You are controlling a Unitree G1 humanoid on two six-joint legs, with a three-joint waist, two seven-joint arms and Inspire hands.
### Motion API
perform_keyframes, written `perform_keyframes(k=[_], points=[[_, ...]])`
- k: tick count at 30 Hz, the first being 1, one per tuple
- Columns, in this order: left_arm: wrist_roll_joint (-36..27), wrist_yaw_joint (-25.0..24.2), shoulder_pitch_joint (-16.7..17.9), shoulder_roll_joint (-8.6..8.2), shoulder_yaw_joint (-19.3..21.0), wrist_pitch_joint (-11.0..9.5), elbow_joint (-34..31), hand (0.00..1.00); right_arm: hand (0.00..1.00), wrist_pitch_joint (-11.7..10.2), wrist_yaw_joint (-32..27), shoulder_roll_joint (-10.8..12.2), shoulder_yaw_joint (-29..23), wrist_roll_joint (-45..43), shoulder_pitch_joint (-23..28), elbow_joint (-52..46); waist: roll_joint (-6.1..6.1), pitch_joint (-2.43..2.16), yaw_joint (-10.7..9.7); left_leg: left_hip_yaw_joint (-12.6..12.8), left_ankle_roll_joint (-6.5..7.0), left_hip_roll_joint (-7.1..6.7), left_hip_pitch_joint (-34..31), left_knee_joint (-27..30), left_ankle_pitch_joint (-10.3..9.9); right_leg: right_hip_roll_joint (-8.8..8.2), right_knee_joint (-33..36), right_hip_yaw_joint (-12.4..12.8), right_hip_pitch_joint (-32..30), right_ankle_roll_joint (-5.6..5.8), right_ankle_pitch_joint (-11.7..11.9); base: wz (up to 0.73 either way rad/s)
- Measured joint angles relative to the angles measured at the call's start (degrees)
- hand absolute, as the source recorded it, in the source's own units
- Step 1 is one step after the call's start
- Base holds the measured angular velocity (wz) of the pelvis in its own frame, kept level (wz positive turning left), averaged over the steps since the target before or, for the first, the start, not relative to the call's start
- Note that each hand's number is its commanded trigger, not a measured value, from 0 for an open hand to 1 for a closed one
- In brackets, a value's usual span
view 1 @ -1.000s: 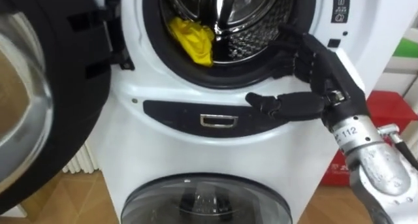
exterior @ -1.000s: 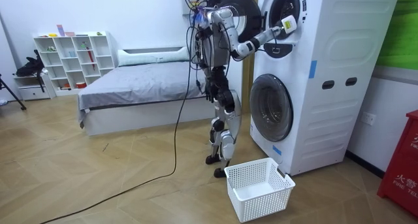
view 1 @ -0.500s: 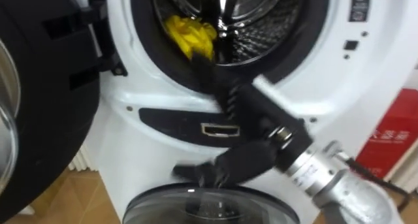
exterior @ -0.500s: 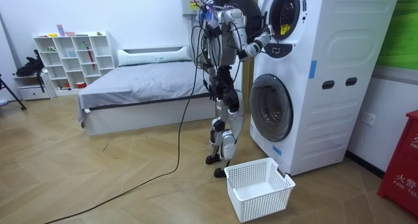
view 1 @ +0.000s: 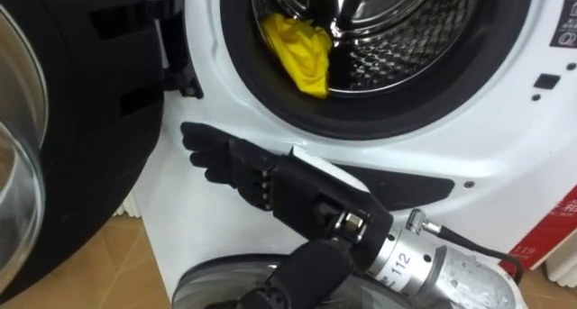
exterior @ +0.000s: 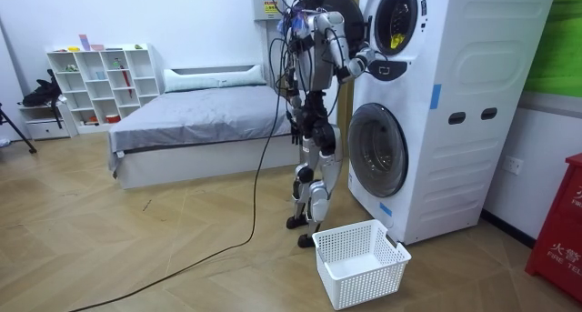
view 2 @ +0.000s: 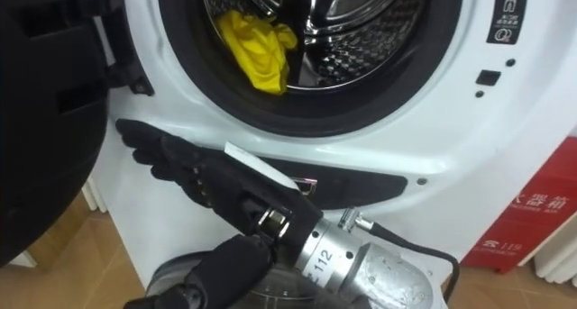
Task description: Pick clothes from washing machine
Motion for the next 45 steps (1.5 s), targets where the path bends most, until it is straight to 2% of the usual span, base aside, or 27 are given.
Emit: perform_keyframes(k=[5, 7, 13, 17, 19, 24, 27, 29, 31, 32, 34, 42, 45], points=[[-0.02, 0.0, 0.35, -0.08, 0.31, -0.3, 0.94, 0.0, 0.0, 0.0, -0.59, 0.89, -0.85, -2.6, 0.0, -0.1, 0.06, 0.02, -0.44, -0.14, 0.0, -0.04, 0.42, 0.0, -0.02, -0.07, 0.02, -0.35, 0.21, 0.02, -0.01, 0.01], [-0.03, 0.0, 0.59, -0.36, 1.51, -0.33, 0.99, 0.0, 0.0, 0.0, -2.08, 1.27, -3.42, -3.79, 0.0, -1.01, 0.43, 0.24, -0.66, -0.34, 0.08, -0.07, 0.73, 0.09, -0.19, -0.15, 0.0, -0.56, 0.96, 0.2, -0.12, 0.06], [0.03, 0.01, 1.97, -0.54, 2.22, -0.38, 0.53, 0.0, 0.0, -0.53, -6.87, 0.64, -9.65, -3.5, -0.07, -4.26, 1.8, -0.13, -1.85, -0.45, 0.27, -0.34, 1.07, 0.44, -0.42, -0.55, 0.0, -0.97, 1.49, 0.42, -0.29, 0.01], [0.08, 0.01, 2.51, -0.67, 2.3, -0.41, -0.12, 0.0, 0.0, -0.54, -9.85, 0.62, -11.94, -3.58, -0.41, -4.27, 1.98, -0.15, -2.29, -0.43, 0.31, -0.37, 1.43, 0.38, -0.45, -0.54, 0.0, -0.78, 1.8, 0.56, -0.39, 0.0], [0.18, -0.08, 2.45, -1.17, 3.53, -0.43, -0.77, 0.0, 0.0, -0.53, -11.76, 0.52, -13.54, -4.01, -2.39, -4.24, 1.97, -0.17, -2.41, -0.44, 0.31, -0.38, 1.42, 0.4, -0.45, -0.54, 0.01, -0.76, 1.81, 0.56, -0.39, 0.0], [0.62, -0.19, 2.55, -1.65, 5.73, -0.41, -0.59, 0.0, 0.0, -0.8, -15.18, 0.51, -14.47, -4.35, -8.89, -4.24, 1.58, -0.41, -1.9, -0.5, 0.31, -0.35, 1.74, 0.35, -0.44, -0.48, 0.0, -0.8, 1.87, 0.56, -0.39, 0.02], [0.62, -0.15, 2.52, -1.65, 5.68, -0.39, -0.45, 0.0, 0.0, -0.81, -16.32, 0.51, -14.17, -5.45, -9.8, -4.07, 1.04, -0.64, -1.43, -0.97, 0.31, -0.36, 1.78, 0.37, -0.44, -0.58, 0.03, -1.53, 2.15, 0.56, -0.39, 0.09], [0.6, -0.07, 2.52, -1.67, 5.63, -0.32, -0.3, 0.0, 0.0, -0.8, -16.7, 0.5, -13.86, -5.58, -9.83, -3.84, 0.59, -0.45, -1.08, -1.09, 0.31, -0.35, 1.81, 0.48, -0.44, -0.59, 0.05, -1.66, 2.22, 0.56, -0.39, 0.05], [0.59, -0.06, 2.5, -1.67, 5.62, -0.23, -0.3, 0.0, 0.0, -0.74, -16.98, 0.5, -13.86, -5.58, -9.84, -3.76, 0.06, 0.16, -0.58, -1.18, 0.31, -0.36, 1.65, 0.7, -0.44, -0.61, 0.03, -1.7, 2.28, 0.57, -0.39, 0.0], [0.6, -0.06, 2.48, -1.68, 5.61, -0.21, -0.31, 0.0, 0.0, -0.71, -17.01, 0.5, -13.86, -5.59, -9.84, -3.75, -0.09, 0.22, -0.46, -1.18, 0.31, -0.37, 1.56, 0.72, -0.44, -0.62, 0.0, -1.69, 2.28, 0.59, -0.41, 0.0], [0.59, -0.06, 2.92, -1.83, 5.61, -0.07, -0.32, 0.0, 0.0, -0.68, -17.38, 0.45, -13.86, -5.85, -9.92, -3.54, -0.6, 0.12, -0.24, -1.28, 0.35, -0.52, 1.31, 0.73, -0.48, -0.74, 0.0, -1.7, 2.29, 0.67, -0.62, 0.0], [0.6, -0.63, 3.27, -1.96, 5.7, 1.62, -0.63, 0.0, 0.0, -1.21, -19.95, -0.06, -13.83, -7.21, -14.25, 1.78, -0.84, -0.03, -0.29, -2.21, 0.49, -0.86, 1.46, 0.65, -0.54, -0.95, 0.01, -2.45, 2.67, 0.92, -0.78, 0.06], [0.64, -0.57, 2.27, -1.97, 6.28, 2.41, -0.72, 0.0, 0.0, -1.87, -21.48, -1.12, -13.97, -7.48, -17.87, 5.87, -0.83, -0.03, -0.34, -2.18, 0.47, -0.82, 1.44, 0.7, -0.54, -0.92, 0.01, -2.46, 2.63, 0.78, -0.89, 0.0]])
